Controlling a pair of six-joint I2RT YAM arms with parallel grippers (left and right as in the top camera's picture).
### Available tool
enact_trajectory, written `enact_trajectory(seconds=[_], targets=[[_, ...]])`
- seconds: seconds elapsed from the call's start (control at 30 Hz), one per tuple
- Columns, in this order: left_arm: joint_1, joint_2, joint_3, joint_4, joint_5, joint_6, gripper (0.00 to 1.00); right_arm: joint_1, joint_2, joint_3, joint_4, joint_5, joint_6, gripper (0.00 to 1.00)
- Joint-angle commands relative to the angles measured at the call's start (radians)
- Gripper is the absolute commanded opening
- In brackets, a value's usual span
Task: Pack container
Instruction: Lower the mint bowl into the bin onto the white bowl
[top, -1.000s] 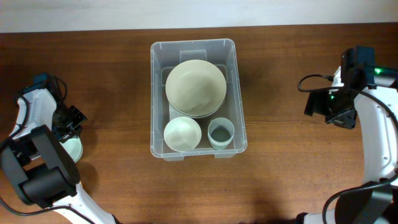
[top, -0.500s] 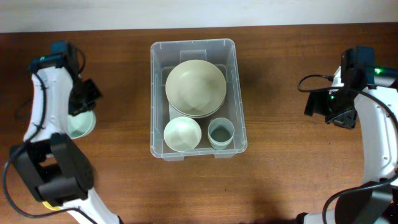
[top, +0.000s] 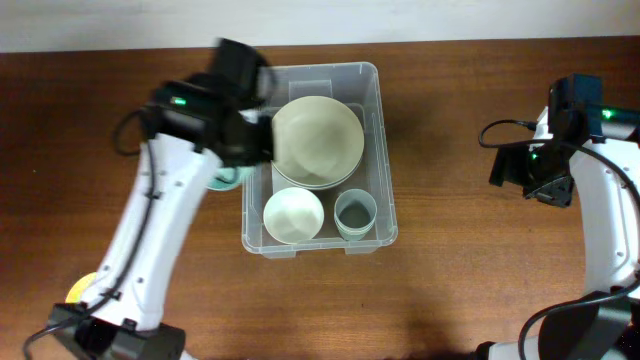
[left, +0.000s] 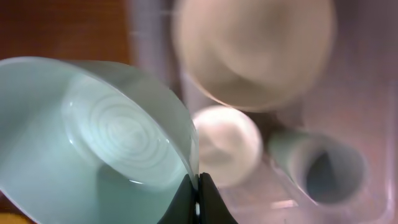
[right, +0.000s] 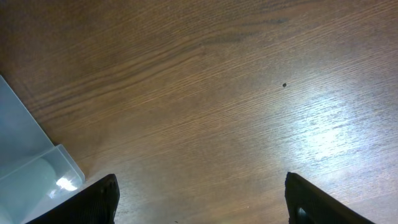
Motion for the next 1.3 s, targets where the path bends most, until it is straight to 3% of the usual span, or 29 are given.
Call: enact_trajectory(seconds=[0.0,0.3,0.77,0.9,1.27], targets=[[-0.113,0.018,0.003,-0.006,-0.003,-0.01,0.01,0.003,0.002,-0.002,0.0,0.01,0.003,0.81],[-0.223,0.14,-0.037,-0.016,-0.002,-0.037,0.01,0.003,0.002,-0.002,0.0,0.01,0.003,0.81],[-0.232,0.246,-0.171,0.055,0.02,-0.039,0.01,0.003,0.002,-0.002,0.0,0.01,0.003,0.81],[-0.231,0.245,-0.171,0.058,0.019,-0.039,0.25,0.003,0.002,-0.002,0.0,0.01,0.003,0.81],[-0.09,0.126,-0.06,-0.063,-0.039,-0.041,0.28,0.003,0.002,-0.002,0.0,0.01,0.003,0.8]])
